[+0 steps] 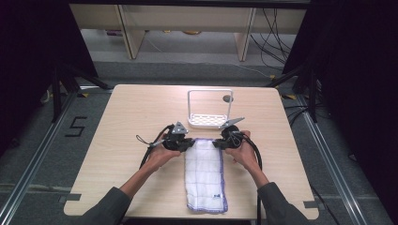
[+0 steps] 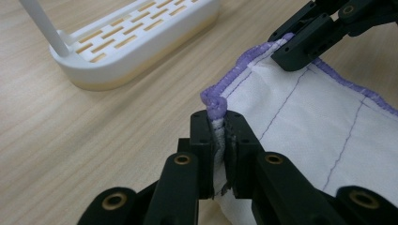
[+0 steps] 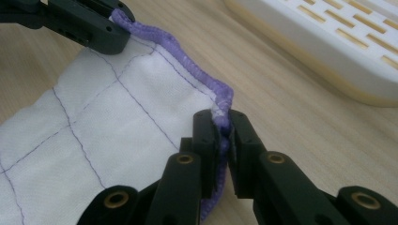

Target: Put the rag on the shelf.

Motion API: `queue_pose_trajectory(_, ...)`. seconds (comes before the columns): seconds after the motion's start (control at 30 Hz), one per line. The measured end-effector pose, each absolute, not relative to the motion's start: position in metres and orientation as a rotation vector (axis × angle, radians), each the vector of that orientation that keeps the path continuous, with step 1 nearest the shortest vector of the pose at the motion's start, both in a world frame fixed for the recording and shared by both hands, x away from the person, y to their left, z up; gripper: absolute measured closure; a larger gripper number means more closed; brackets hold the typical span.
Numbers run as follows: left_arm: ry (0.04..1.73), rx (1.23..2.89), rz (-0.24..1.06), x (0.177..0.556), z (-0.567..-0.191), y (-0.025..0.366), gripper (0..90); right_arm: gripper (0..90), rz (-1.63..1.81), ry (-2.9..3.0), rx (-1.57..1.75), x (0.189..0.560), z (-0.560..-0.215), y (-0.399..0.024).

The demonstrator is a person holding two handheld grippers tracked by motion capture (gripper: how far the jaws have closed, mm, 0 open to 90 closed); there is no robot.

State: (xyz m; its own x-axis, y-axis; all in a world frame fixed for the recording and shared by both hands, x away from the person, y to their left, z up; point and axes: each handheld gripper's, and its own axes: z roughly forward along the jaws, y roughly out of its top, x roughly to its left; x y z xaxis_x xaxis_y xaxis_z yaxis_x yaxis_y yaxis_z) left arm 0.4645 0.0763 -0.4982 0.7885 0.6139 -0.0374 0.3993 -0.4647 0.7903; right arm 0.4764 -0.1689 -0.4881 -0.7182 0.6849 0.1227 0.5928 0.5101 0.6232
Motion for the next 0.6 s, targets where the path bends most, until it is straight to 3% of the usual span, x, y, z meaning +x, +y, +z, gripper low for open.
queue_pose_trajectory(0.6,0.714,2.068,0.315,0.447,-0.469,0.085,82.7,83.2,1.055,2.558,1.040,0.457,-0.461,-0.170)
